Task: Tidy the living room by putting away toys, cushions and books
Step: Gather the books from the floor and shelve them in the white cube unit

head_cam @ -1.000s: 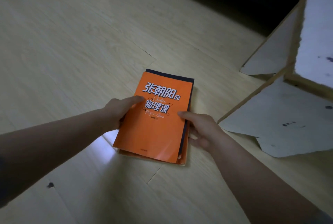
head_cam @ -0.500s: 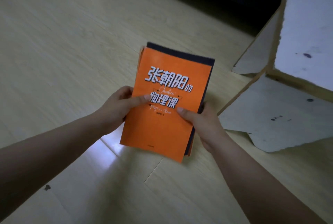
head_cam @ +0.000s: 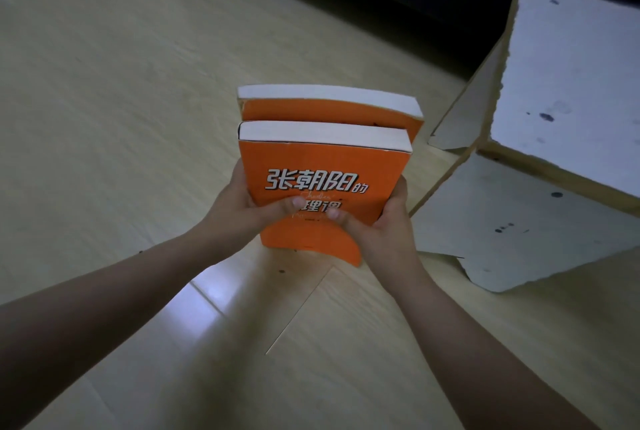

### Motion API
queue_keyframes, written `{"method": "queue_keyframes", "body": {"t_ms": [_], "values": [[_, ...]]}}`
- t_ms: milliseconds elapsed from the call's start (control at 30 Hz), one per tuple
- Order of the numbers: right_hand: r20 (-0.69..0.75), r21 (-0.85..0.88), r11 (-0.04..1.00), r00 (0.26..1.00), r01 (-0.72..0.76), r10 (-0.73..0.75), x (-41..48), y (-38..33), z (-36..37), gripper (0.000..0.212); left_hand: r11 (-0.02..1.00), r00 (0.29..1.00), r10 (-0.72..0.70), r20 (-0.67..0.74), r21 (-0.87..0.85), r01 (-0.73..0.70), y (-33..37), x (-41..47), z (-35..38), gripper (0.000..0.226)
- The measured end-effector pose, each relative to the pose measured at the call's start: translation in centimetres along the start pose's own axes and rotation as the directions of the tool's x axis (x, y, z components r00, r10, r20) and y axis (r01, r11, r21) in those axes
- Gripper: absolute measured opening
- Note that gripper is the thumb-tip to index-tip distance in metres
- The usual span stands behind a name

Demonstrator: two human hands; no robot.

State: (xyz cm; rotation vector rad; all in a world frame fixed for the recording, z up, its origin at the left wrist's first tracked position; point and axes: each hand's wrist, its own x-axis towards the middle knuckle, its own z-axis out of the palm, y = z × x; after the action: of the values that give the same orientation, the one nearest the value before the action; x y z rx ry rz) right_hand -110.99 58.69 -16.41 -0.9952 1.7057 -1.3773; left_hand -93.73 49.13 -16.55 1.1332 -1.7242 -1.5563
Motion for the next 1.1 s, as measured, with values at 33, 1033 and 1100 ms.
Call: {"method": "queue_keyframes", "body": {"t_ms": [33,1033,1100], "values": [[0.004,-0.003,1.000,1.000,0.000,0.000,-0.1,0.1,0.0,0.069,1.000,1.000,-0.002,0.003,-0.008,0.002,-0.1,0.0,0.1,0.092],[0.176,-0.021,0.980,0.966,0.197,-0.191,-3.8,-17.4,-5.8,0.053,0.941,0.882,0.339,-0.326,0.123,-0.316,18.3,-8.4,-1.1,0.055],[0.140,-0.026,0.974,0.966,0.223,-0.217,-3.7,-20.3,-8.1,0.053,0.927,0.870,0.376,-0.318,0.130,-0.353,21.6,-8.0,0.1,0.056]]}}
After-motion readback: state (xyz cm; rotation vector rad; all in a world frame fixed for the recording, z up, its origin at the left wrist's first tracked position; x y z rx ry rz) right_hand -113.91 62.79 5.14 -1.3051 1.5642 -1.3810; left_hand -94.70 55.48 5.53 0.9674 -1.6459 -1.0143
